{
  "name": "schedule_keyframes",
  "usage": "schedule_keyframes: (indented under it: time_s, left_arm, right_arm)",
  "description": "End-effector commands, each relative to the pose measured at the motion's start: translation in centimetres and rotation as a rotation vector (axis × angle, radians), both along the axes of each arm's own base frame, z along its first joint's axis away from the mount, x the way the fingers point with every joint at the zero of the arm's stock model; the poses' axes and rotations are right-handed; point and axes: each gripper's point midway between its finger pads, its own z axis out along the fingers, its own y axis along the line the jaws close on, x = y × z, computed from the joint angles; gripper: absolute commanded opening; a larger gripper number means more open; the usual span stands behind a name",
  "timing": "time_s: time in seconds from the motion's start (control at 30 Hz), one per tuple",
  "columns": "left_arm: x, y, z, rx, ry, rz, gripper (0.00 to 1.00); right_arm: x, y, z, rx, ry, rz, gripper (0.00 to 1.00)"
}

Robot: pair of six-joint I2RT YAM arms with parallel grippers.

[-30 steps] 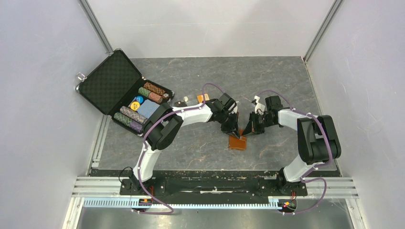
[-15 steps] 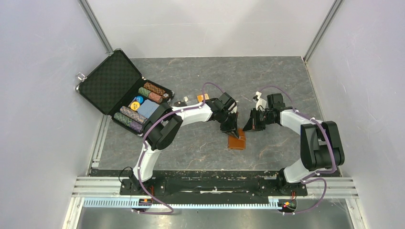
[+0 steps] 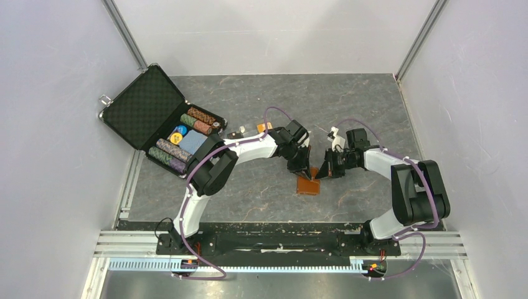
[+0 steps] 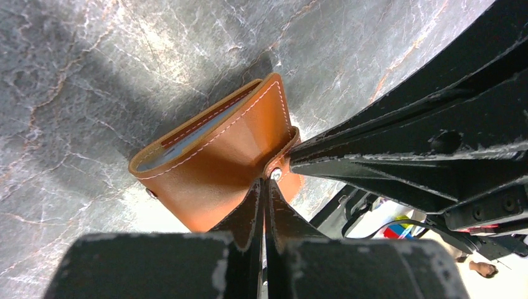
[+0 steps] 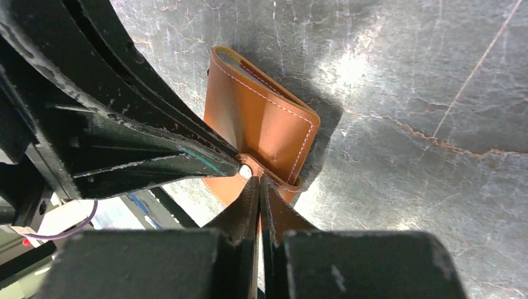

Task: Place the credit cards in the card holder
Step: Close the card holder at the center of the board.

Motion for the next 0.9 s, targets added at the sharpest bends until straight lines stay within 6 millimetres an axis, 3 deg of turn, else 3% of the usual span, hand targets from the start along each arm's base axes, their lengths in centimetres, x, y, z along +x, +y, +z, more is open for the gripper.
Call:
schedule_keyframes:
  time_s: [0.0,0.33,0.57,0.87]
  left_arm:
    - [1.5,-0.7,1.0,-0.027,-0.07,-0.021,0.02]
    - [1.1,-1.3,0.7,-0.034,-0.044,-0.04,0.02]
    - [1.2,-0.5,0.0,0.024,-0.056,-0.044,0.02]
    - [1.1,-0.4,0.9,0.024,-0.088,-0.048,0.02]
  right_arm:
    - [0.3,0.6,0.8,0.022,-0.058,0.037,0.0]
    - [0.9,0.2,0.7,-0.011,-0.061,0.026,0.0]
    - [1.4,0.2,0.6,-0.018,-0.064,0.028,0.0]
    - [1.0,0.3,0.0,-0.019,-0.045,0.036,0.0]
